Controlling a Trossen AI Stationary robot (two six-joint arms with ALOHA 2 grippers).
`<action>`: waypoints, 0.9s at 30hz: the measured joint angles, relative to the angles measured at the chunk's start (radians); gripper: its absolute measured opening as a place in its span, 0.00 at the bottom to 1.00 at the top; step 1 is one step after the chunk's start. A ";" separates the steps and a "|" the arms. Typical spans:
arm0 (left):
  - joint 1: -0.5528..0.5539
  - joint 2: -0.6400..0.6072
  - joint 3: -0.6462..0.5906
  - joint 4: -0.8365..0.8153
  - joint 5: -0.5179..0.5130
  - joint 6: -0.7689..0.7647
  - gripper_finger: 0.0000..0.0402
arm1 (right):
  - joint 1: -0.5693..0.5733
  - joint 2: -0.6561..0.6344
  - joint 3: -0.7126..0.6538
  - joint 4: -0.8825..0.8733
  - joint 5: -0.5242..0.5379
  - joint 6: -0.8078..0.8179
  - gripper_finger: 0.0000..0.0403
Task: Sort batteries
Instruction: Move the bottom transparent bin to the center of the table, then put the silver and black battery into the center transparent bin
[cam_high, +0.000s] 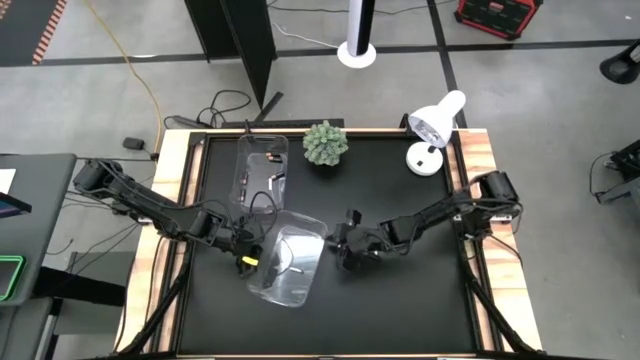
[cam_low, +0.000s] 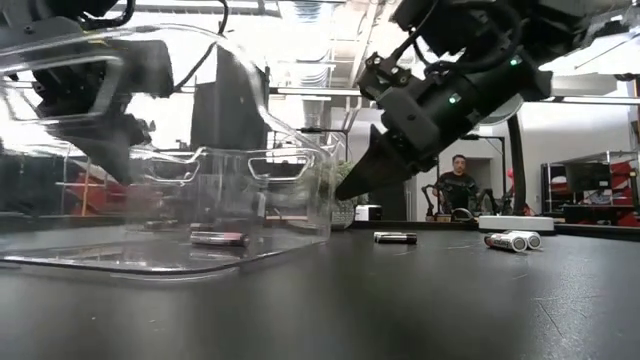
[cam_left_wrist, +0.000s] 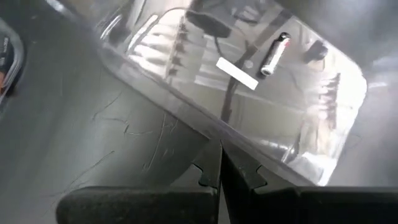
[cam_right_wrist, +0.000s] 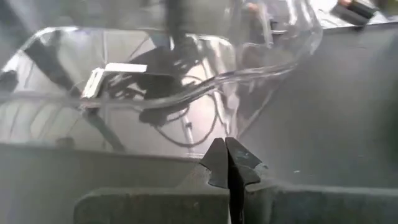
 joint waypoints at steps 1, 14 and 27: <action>0.000 0.000 -0.001 0.009 0.000 0.005 0.00 | -0.012 0.000 0.000 0.002 -0.001 -0.003 0.01; 0.000 0.000 0.000 0.026 -0.014 -0.010 0.00 | -0.101 0.000 0.000 0.040 -0.008 -0.081 0.01; 0.000 0.000 0.000 -0.123 -0.077 -0.067 0.00 | -0.037 -0.161 0.000 -0.255 -0.010 -0.074 0.07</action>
